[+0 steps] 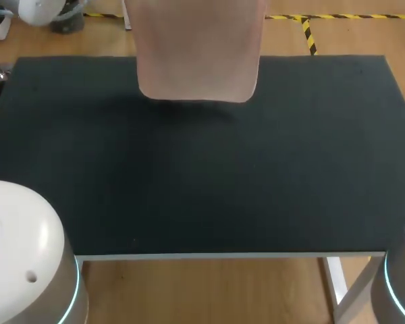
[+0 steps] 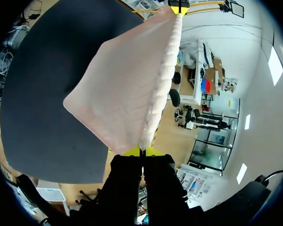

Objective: Fold the towel

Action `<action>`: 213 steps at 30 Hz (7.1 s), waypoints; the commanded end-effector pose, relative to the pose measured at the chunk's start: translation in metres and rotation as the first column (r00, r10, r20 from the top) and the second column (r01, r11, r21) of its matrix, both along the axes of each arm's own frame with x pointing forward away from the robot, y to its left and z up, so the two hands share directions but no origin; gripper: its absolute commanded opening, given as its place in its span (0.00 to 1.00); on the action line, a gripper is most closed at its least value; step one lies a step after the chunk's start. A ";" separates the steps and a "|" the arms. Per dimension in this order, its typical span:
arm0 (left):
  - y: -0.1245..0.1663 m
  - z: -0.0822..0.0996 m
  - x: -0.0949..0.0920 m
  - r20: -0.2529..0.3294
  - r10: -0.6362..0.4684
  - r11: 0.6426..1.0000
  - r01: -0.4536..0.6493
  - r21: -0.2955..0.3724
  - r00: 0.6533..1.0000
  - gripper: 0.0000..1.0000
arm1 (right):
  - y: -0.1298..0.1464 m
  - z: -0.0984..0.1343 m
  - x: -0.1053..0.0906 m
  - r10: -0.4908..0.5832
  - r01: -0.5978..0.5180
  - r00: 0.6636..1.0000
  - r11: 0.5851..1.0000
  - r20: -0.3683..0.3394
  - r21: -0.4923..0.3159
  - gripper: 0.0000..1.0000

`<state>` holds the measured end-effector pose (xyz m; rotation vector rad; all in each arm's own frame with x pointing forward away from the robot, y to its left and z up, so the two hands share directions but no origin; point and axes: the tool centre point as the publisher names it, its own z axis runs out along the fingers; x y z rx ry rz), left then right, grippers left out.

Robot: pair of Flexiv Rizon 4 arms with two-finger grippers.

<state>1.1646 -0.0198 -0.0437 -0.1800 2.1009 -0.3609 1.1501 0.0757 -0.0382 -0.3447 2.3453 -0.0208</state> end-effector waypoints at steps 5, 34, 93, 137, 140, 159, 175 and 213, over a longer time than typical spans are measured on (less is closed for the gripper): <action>-0.009 0.005 0.021 0.011 -0.014 1.000 0.014 0.007 1.000 0.00 | 0.001 0.010 0.019 -0.010 0.010 0.999 1.000 0.039 0.008 0.00; -0.002 -0.121 -0.192 -0.265 -0.112 0.991 0.090 -0.095 0.958 0.00 | -0.007 -0.123 -0.161 0.021 -0.003 0.963 0.998 -0.267 0.064 0.00; -0.025 -0.313 -0.044 -0.632 -0.013 1.000 -0.001 -0.022 0.775 0.00 | -0.010 -0.314 -0.044 -0.111 0.066 0.803 0.993 -0.586 -0.097 0.00; 0.029 -0.243 -0.102 -0.648 -0.350 0.889 0.023 -0.457 0.676 1.00 | -0.004 -0.260 -0.098 -0.171 0.202 0.873 0.979 -0.457 0.019 1.00; 0.034 -0.237 -0.111 -0.618 -0.417 0.856 0.061 -0.513 0.667 1.00 | 0.001 -0.253 -0.105 -0.170 0.202 0.878 0.979 -0.448 0.023 1.00; 0.055 -0.244 -0.169 -0.518 -0.632 0.747 0.276 -0.604 0.576 1.00 | 0.020 -0.229 -0.159 -0.242 0.280 0.881 0.959 -0.407 0.038 1.00; 0.060 -0.240 -0.174 -0.525 -0.544 0.814 0.258 -0.520 0.655 1.00 | 0.029 -0.213 -0.176 -0.186 0.187 0.902 0.982 -0.391 -0.034 1.00; 0.060 -0.240 -0.174 -0.525 -0.544 0.814 0.258 -0.520 0.655 1.00 | -0.003 -0.223 -0.179 -0.386 0.856 0.493 0.053 -0.780 0.515 1.00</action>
